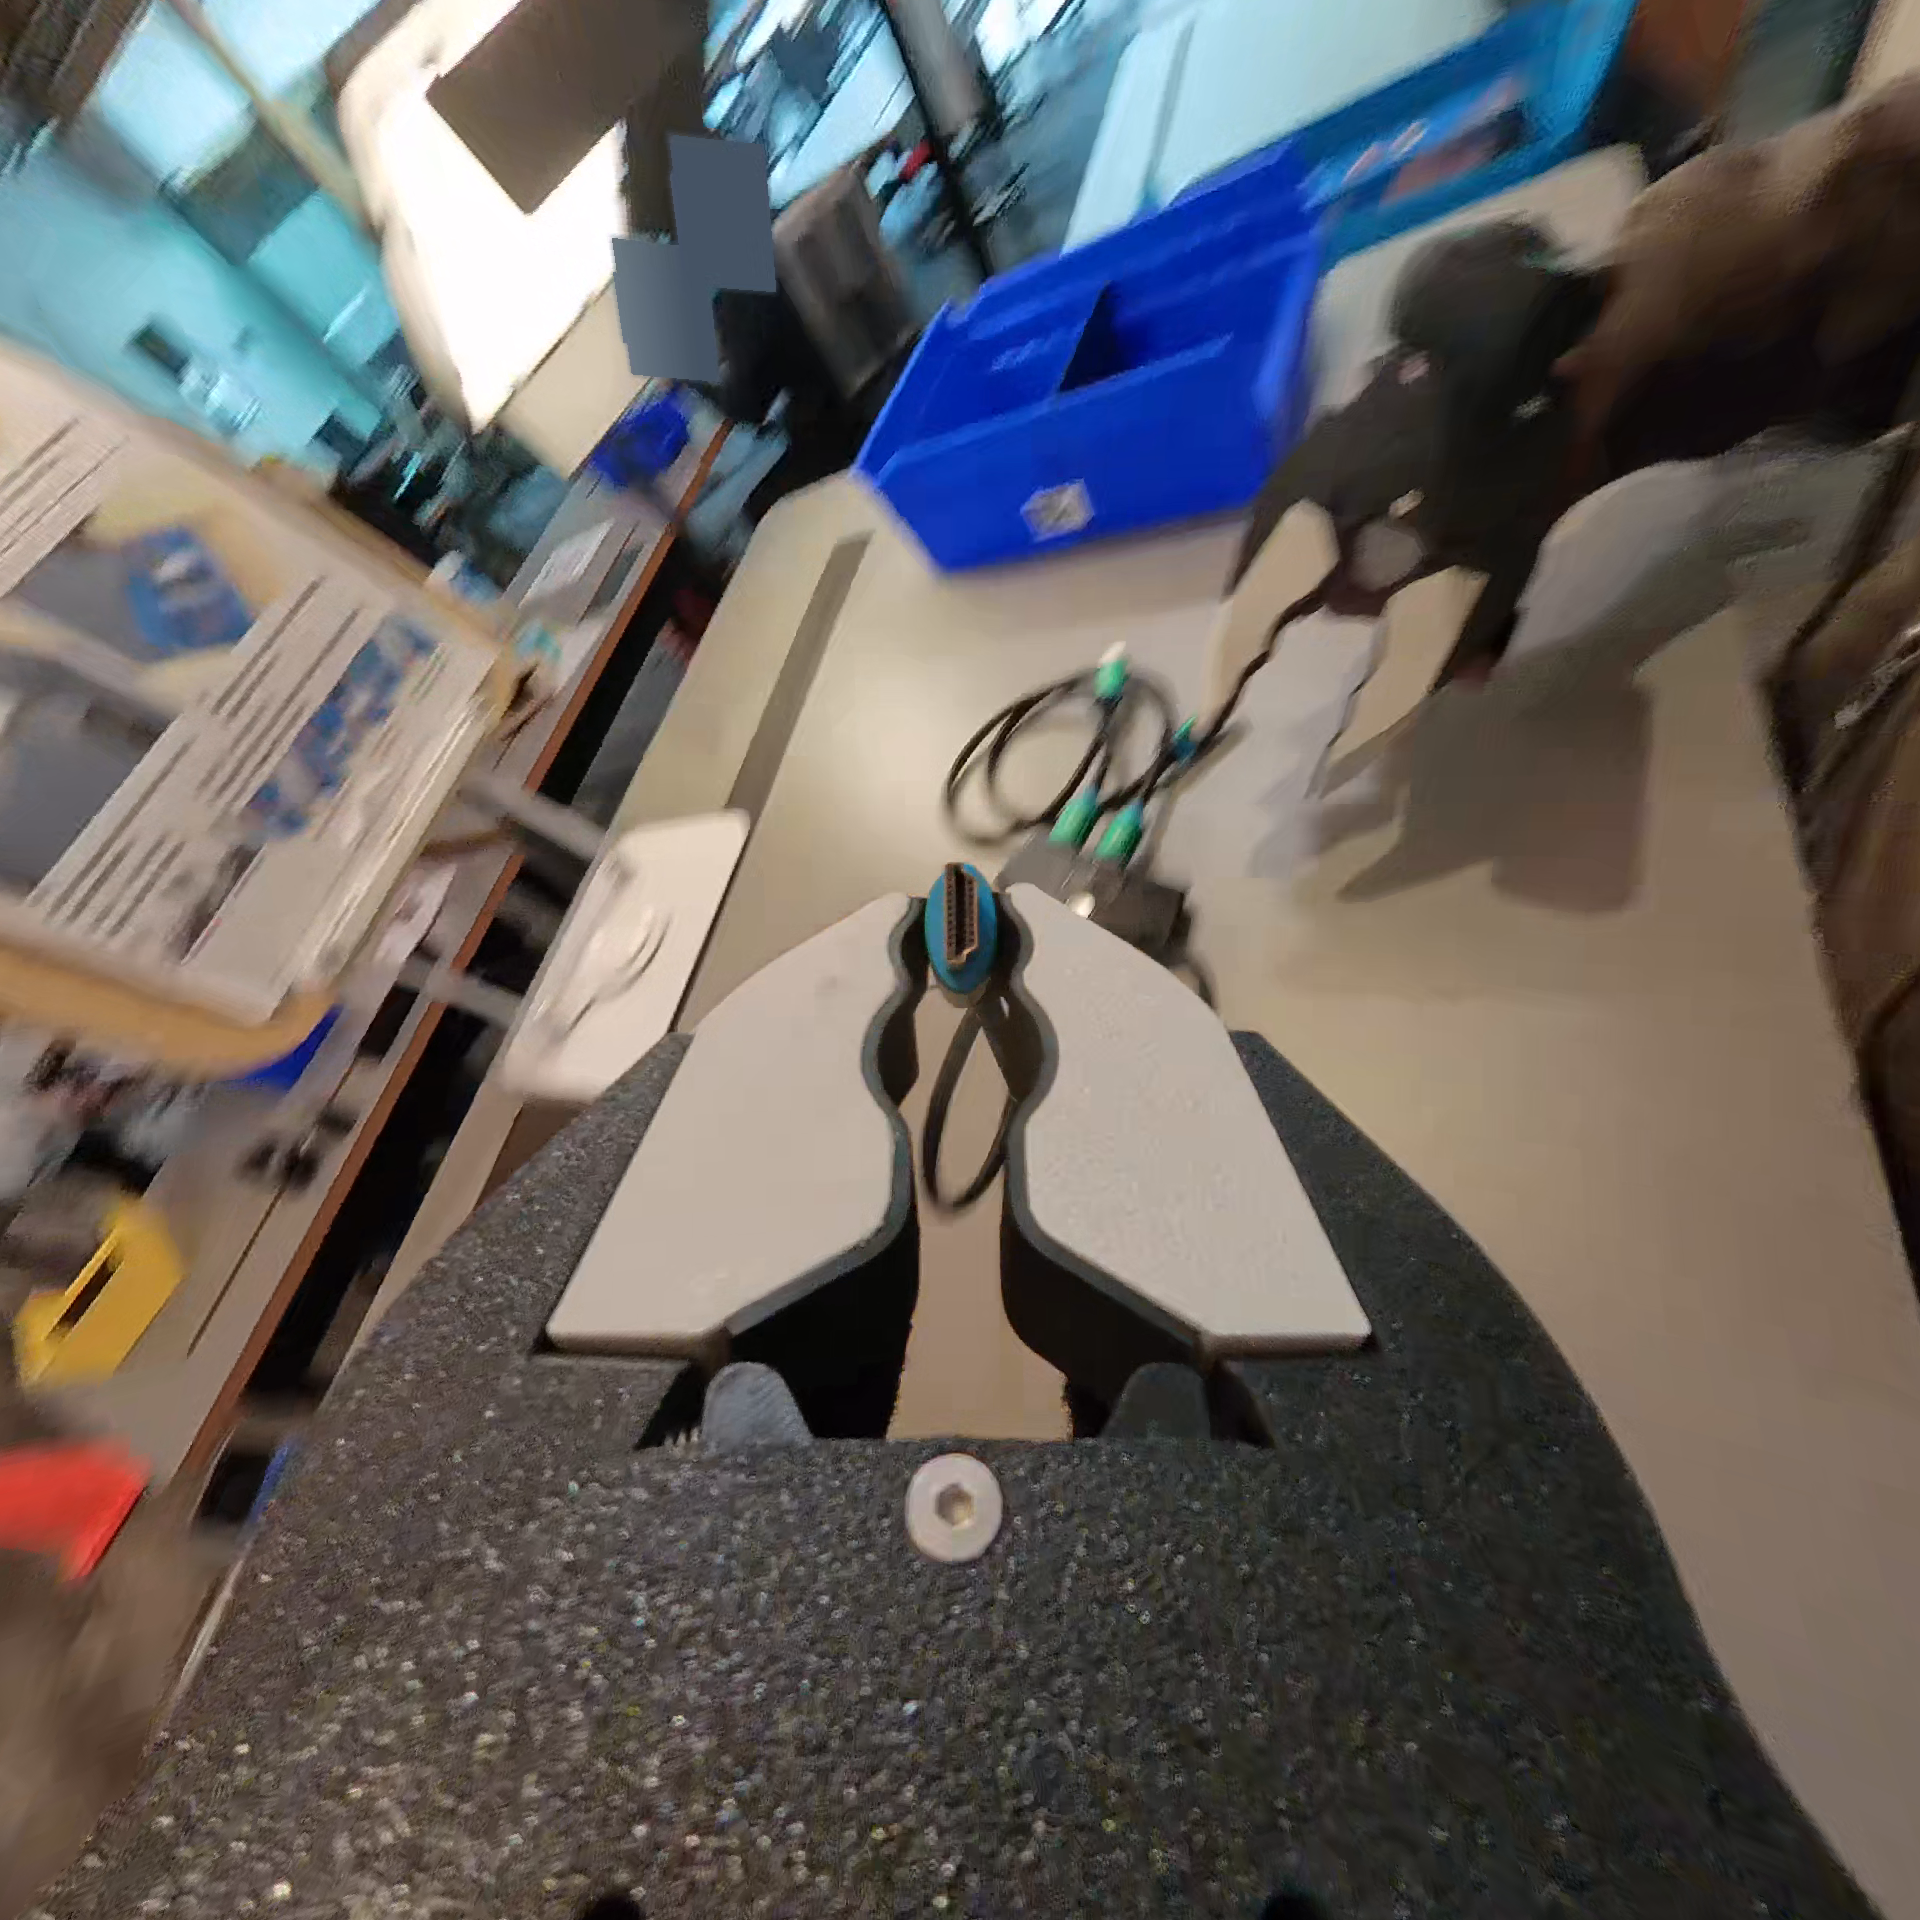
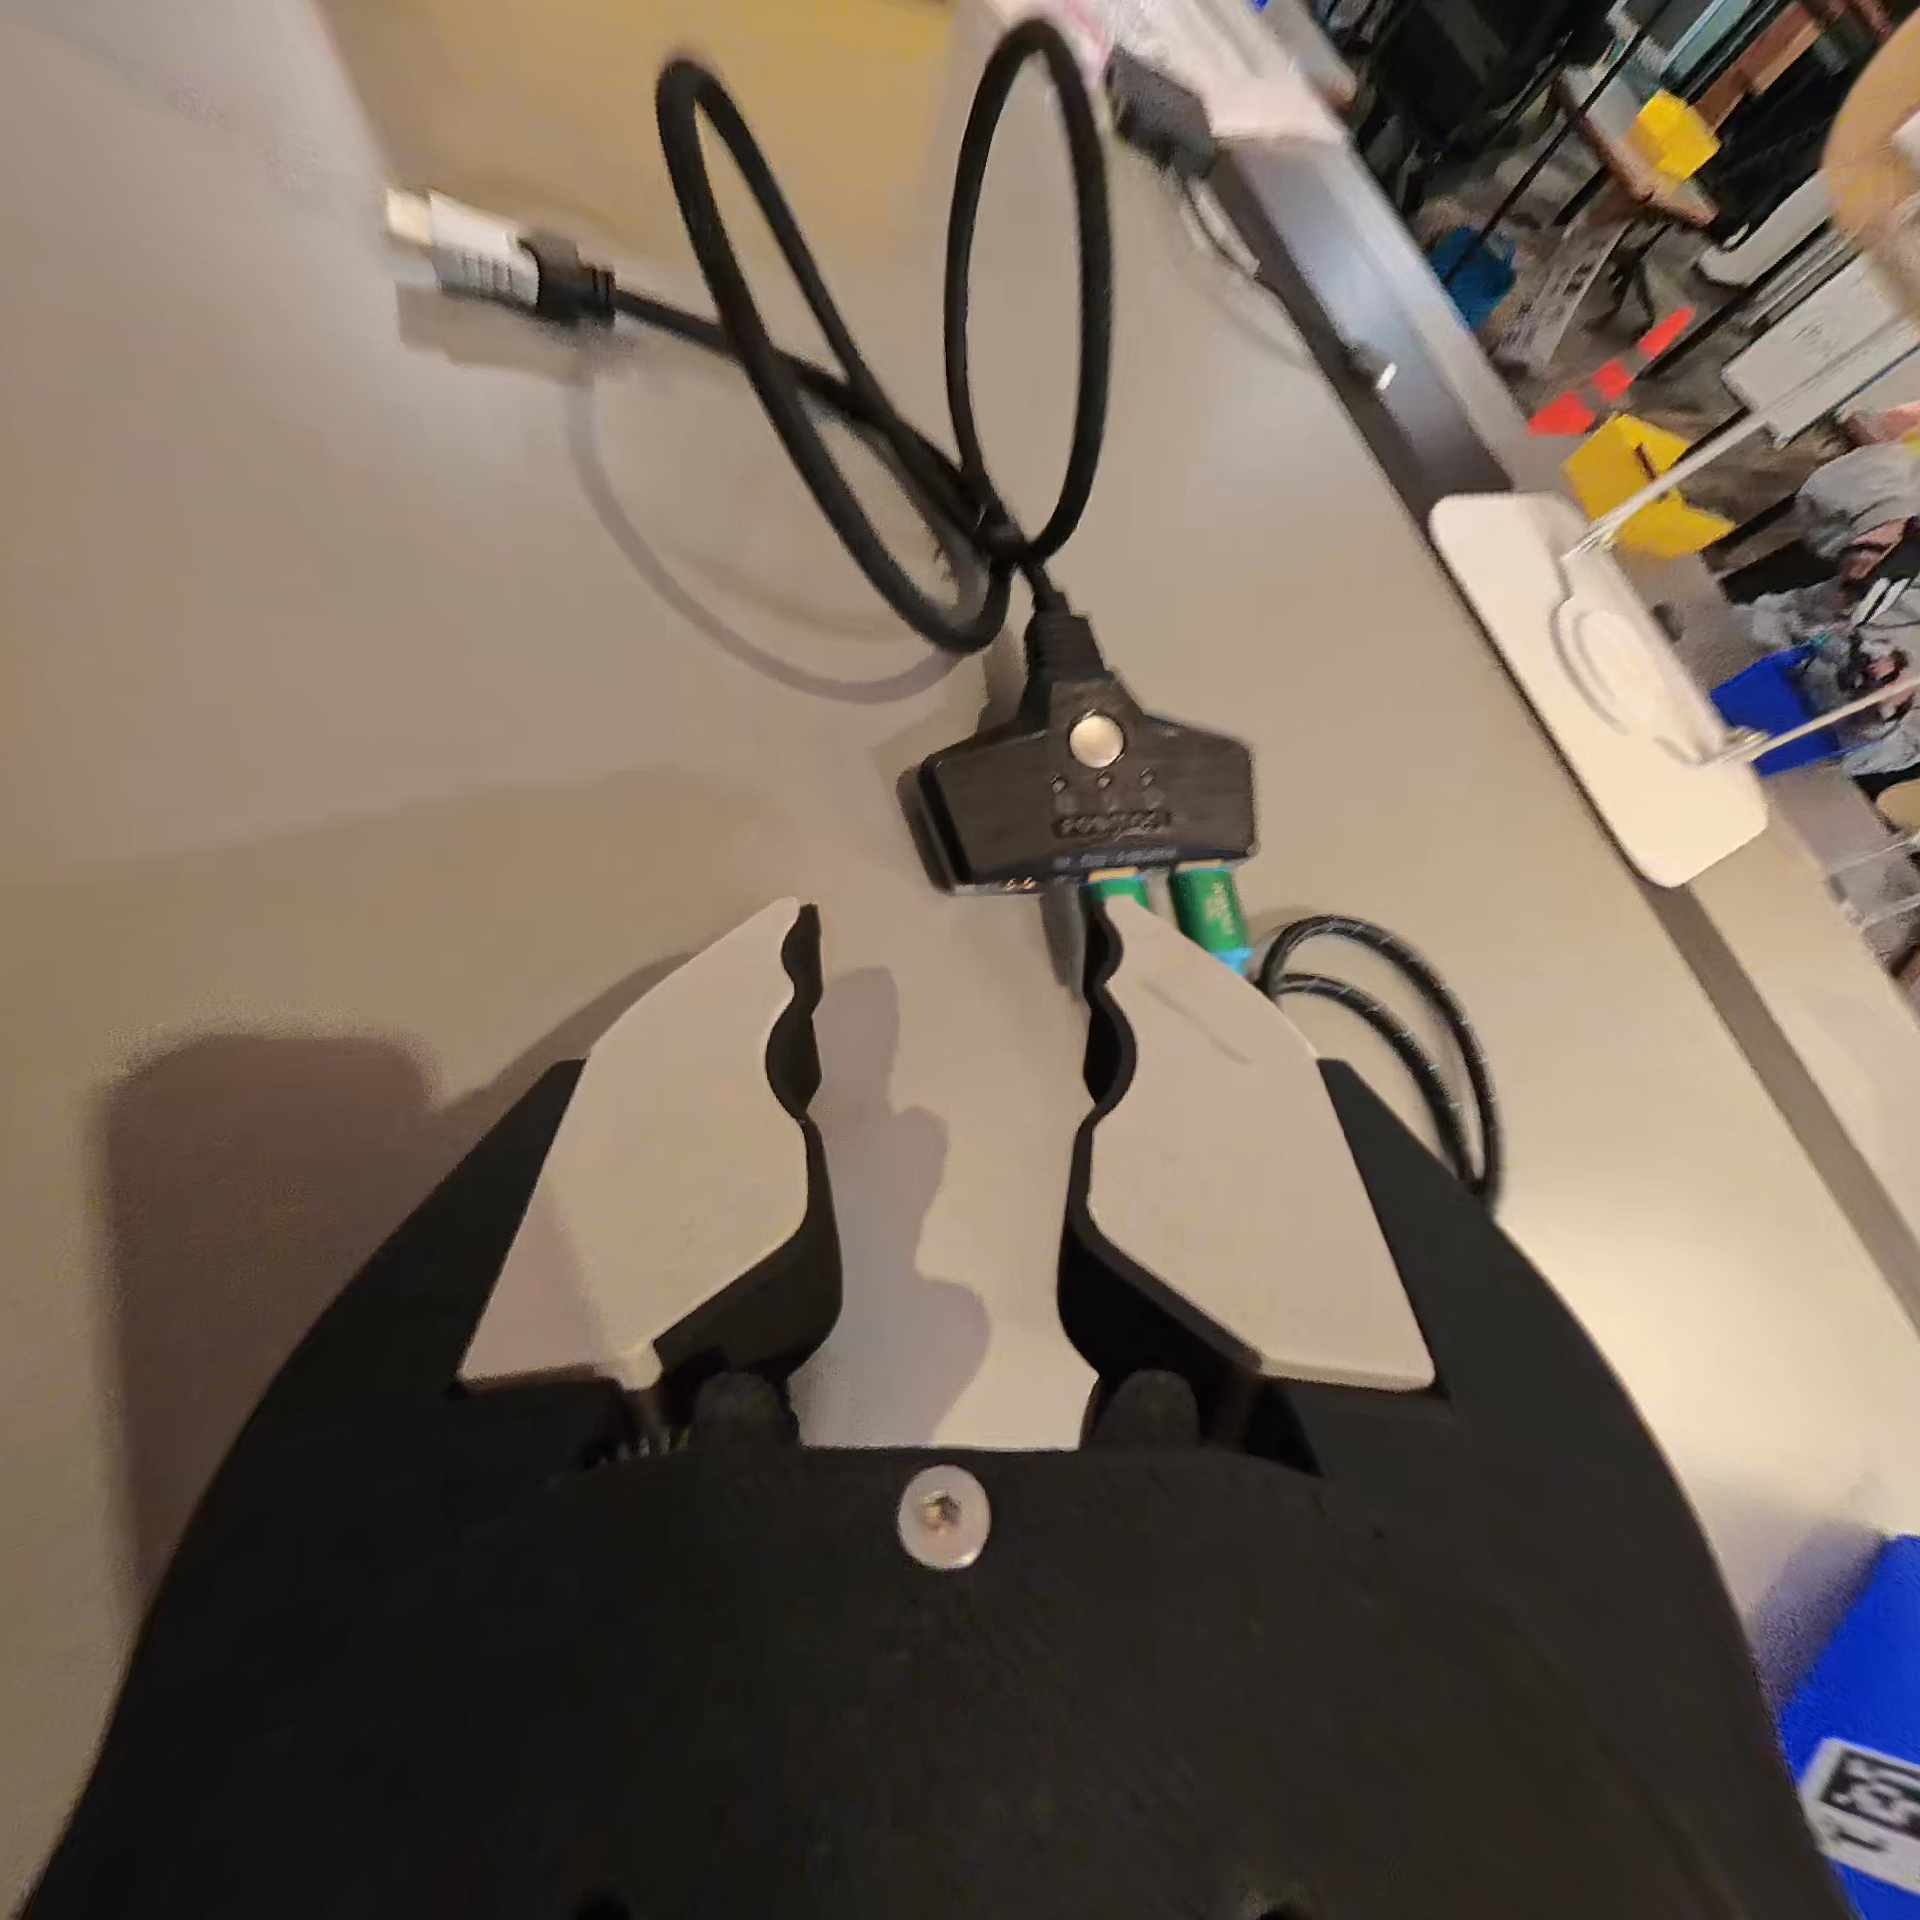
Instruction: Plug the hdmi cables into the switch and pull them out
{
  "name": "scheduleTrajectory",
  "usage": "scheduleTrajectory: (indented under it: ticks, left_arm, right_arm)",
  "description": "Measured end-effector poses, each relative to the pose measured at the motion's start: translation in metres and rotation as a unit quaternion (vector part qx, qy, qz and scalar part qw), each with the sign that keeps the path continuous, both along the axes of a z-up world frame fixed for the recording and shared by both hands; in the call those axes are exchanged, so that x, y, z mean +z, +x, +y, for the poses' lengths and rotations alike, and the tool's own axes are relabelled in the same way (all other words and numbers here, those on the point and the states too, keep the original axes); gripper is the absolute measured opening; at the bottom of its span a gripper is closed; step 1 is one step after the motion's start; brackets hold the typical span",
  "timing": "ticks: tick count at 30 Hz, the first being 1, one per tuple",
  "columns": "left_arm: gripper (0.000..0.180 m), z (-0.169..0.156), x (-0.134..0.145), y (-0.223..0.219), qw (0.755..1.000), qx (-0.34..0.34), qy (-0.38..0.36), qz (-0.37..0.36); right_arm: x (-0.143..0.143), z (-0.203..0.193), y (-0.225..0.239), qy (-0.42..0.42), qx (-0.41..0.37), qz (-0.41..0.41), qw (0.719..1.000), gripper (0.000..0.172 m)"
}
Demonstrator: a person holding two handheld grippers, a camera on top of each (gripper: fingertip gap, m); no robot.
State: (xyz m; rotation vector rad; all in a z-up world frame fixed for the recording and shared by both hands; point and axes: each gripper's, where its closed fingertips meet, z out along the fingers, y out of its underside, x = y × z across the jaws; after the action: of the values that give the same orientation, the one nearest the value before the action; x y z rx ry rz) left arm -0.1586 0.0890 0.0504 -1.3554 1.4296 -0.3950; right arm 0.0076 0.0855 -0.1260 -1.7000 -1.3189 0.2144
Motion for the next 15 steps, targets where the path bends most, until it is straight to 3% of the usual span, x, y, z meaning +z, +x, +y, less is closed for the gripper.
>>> scheduleTrajectory:
  ticks: [3, 7, 10, 15]
  left_arm:
    - [0.011, -0.014, -0.015, 0.069, 0.994, -0.101, -0.009, -0.036]
    - [0.011, -0.032, -0.041, 0.135, 0.979, -0.192, -0.022, -0.066]
    - [0.011, -0.044, -0.048, 0.164, 0.968, -0.231, -0.028, -0.091]
    - [0.012, -0.049, -0.058, 0.183, 0.964, -0.235, -0.055, -0.114]
  right_arm:
    - [0.035, -0.001, 0.001, 0.030, 0.016, 0.030, 0.999, 0.053]
    - [0.080, -0.003, 0.009, 0.081, 0.026, 0.059, 0.995, 0.074]
    - [0.076, -0.010, 0.010, 0.105, 0.051, 0.003, 0.993, 0.077]
    - [0.056, -0.003, 0.019, 0.167, 0.027, -0.074, 0.983, 0.025]
